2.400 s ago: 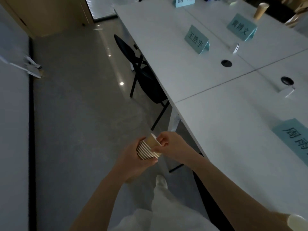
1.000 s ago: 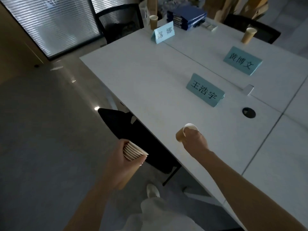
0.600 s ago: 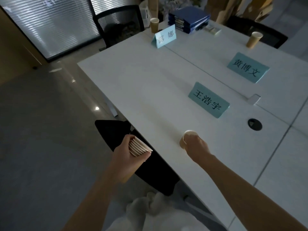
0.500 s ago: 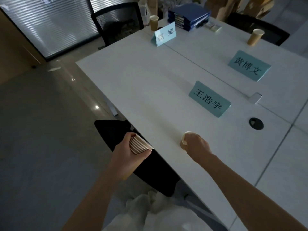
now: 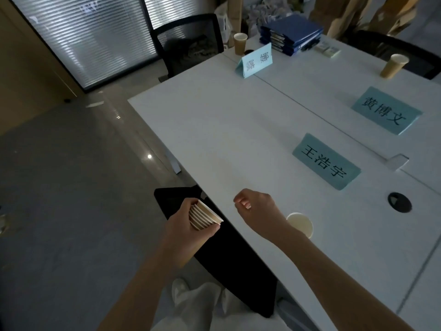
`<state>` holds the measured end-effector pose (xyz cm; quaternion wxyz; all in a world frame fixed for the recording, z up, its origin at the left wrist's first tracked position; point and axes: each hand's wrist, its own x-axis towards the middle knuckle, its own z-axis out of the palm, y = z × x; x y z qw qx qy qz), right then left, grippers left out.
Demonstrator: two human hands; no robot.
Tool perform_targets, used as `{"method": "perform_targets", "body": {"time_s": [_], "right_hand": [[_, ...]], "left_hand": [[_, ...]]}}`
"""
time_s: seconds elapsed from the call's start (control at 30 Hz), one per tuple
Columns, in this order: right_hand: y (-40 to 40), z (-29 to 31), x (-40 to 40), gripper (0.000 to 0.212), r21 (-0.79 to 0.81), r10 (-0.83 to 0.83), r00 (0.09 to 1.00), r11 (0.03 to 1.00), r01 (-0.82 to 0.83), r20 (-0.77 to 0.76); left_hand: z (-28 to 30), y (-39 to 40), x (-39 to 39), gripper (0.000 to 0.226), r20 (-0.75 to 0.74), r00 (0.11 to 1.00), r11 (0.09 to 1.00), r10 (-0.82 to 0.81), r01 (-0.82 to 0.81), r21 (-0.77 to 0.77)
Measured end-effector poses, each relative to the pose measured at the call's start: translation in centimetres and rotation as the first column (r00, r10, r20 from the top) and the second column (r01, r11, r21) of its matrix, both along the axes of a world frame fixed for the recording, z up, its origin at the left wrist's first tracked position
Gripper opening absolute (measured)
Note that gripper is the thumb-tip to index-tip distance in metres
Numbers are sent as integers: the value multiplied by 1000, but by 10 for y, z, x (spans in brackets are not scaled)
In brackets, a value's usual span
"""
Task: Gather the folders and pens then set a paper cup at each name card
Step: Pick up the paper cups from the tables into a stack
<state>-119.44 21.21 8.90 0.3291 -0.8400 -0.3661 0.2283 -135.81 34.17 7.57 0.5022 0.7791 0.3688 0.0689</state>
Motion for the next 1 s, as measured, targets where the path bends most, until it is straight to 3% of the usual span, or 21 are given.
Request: {"method": "perform_targets", "body": {"time_s": [0.3, 0.53, 0.67, 0.83, 1.0], "right_hand": [[123, -6, -47, 20, -94, 144, 961, 981, -170, -236], [266, -11, -103, 9, -77, 45, 890, 993, -89, -454], [336, -7, -133, 15, -83, 15, 882, 995, -61, -470], [397, -13, -140, 20, -120, 22, 926, 990, -72, -378], [452, -24, -114, 19, -75, -8, 911, 997, -25, -411]], "left_hand": [[-17, 89, -39, 62, 16, 996, 990, 88, -85, -112], [-4, 226, -94, 75, -5, 992, 990, 128, -128, -57], [-4, 301, -117, 72, -62, 988, 989, 141, -143, -27], [-13, 368, -116, 71, -75, 983, 986, 166, -168, -11], [-25, 427, -85, 60, -73, 974, 971, 217, -223, -91]]}}
